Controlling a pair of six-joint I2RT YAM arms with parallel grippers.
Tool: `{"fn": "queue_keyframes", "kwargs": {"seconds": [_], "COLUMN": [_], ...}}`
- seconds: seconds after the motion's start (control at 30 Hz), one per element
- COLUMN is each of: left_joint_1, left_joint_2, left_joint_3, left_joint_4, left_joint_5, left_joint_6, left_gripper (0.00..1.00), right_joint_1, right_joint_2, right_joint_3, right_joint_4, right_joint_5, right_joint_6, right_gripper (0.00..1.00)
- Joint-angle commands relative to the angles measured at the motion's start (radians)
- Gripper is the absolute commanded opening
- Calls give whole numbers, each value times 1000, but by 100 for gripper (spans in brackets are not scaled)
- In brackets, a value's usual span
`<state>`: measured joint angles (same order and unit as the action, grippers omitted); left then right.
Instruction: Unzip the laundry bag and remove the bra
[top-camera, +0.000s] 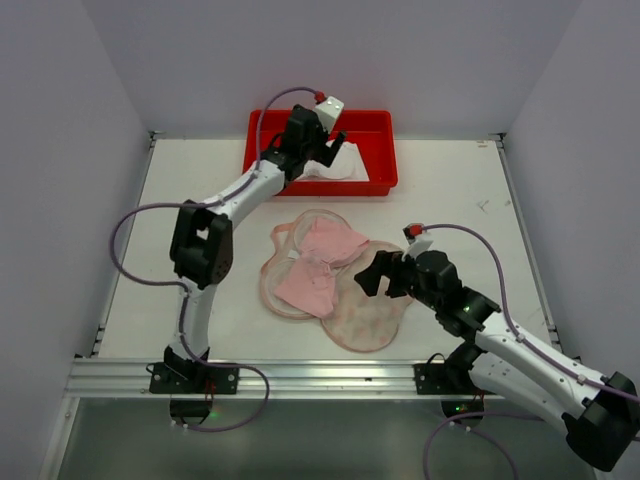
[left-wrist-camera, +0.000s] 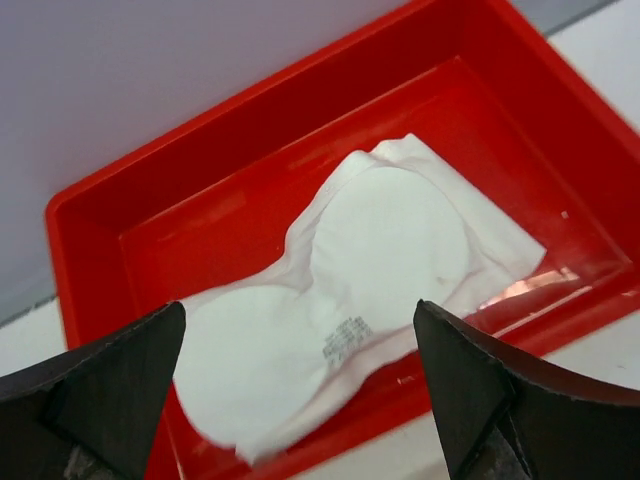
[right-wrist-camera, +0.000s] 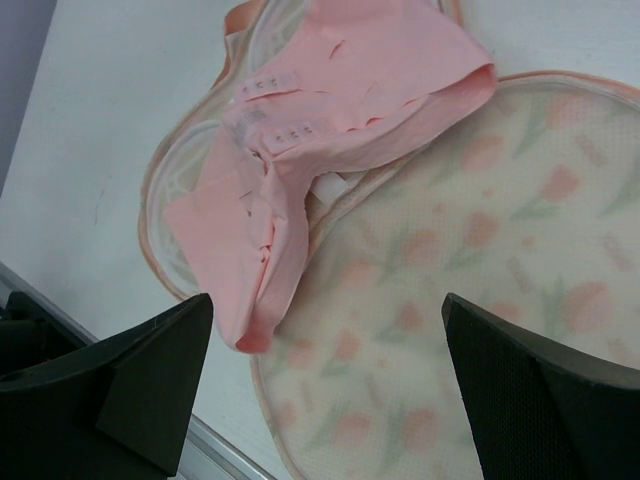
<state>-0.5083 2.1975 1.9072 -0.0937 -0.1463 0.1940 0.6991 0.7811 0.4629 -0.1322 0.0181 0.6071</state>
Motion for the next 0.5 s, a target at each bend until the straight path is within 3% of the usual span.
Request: {"fn": "queue_keyframes", "kwargs": {"seconds": [0.0, 0.13, 0.17, 0.23, 0.47], "left_joint_1": [-32, -102, -163, -231, -475], "left_joint_2": [-306, -535, -567, -634, -641], "left_joint_3": [-97, -384, -434, -535, -657], "left_joint_4": [-105, -219, -251, -293, -443], "left_joint_5": [-140, -220, -251, -373, -456], "left_joint_6": [-263, -465, -482, -555, -749], "left_gripper": [100, 100, 100, 100, 100], "right_joint_1": [-6, -9, -12, -13, -19], "right_joint_2": [-28, -49, -52, -57, -101], "right_joint_3": [13, -13, -15, -21, -55], "right_joint_4": [-47, -53, -70, -87, -93], "right_joint_5": [115, 163, 170, 186, 195], "right_joint_6": [51, 120, 131, 157, 177], "right_gripper": [99, 99, 99, 99, 99]}}
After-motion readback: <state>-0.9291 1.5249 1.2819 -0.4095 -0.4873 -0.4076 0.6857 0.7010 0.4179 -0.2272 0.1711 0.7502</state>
